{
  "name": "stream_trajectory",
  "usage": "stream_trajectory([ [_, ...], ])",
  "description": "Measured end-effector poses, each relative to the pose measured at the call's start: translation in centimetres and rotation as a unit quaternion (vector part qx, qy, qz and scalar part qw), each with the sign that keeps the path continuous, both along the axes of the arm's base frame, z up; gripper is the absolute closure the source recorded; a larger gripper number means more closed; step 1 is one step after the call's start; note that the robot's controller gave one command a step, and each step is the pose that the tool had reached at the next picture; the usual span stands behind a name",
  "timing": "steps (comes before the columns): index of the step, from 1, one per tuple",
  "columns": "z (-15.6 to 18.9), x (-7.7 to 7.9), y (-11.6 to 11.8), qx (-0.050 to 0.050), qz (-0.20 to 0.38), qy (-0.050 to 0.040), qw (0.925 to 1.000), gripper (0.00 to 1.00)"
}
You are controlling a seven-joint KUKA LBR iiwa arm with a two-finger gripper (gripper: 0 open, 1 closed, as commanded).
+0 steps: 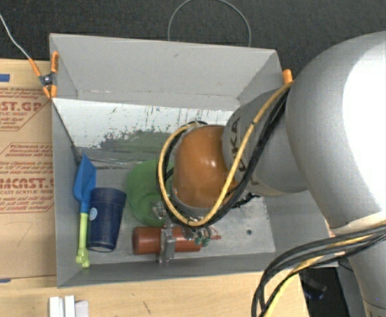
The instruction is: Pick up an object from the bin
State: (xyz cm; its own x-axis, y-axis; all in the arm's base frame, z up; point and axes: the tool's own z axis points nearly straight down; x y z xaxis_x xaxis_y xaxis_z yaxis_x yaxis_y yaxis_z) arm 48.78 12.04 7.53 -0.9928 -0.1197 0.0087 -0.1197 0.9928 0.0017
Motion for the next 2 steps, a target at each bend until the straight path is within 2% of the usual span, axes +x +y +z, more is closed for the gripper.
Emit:
stream_trajectory([
  [1,1.9,-0.3,-0.1,-0.001,0.000,0.0044,1.0000,1.00],
  [2,4.8,-0.2,0.0,-0.001,0.001,0.0035,1.0000,1.00],
])
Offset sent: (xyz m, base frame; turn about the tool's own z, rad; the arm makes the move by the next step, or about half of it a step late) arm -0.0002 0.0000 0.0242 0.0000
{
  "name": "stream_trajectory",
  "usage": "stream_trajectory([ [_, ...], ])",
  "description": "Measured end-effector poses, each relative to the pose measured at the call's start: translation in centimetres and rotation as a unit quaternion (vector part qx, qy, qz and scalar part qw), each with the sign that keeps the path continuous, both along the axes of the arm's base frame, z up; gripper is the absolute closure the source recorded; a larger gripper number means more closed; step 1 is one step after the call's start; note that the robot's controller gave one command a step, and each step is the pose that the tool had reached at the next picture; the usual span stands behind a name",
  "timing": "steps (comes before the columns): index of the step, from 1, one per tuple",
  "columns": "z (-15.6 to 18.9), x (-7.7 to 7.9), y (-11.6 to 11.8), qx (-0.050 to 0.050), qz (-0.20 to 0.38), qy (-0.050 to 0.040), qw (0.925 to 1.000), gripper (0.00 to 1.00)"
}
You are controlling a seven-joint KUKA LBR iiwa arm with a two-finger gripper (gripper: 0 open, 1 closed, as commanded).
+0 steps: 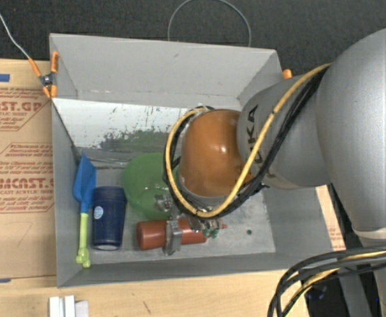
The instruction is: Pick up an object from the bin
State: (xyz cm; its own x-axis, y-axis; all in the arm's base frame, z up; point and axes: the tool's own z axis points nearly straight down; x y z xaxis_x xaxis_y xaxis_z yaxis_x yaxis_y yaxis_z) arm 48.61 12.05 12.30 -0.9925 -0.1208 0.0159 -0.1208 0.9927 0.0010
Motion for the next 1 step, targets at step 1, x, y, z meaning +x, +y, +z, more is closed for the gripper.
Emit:
stream_trajectory([
  [1,2.11,0.03,0.07,0.000,0.001,-0.0006,1.0000,1.00],
])
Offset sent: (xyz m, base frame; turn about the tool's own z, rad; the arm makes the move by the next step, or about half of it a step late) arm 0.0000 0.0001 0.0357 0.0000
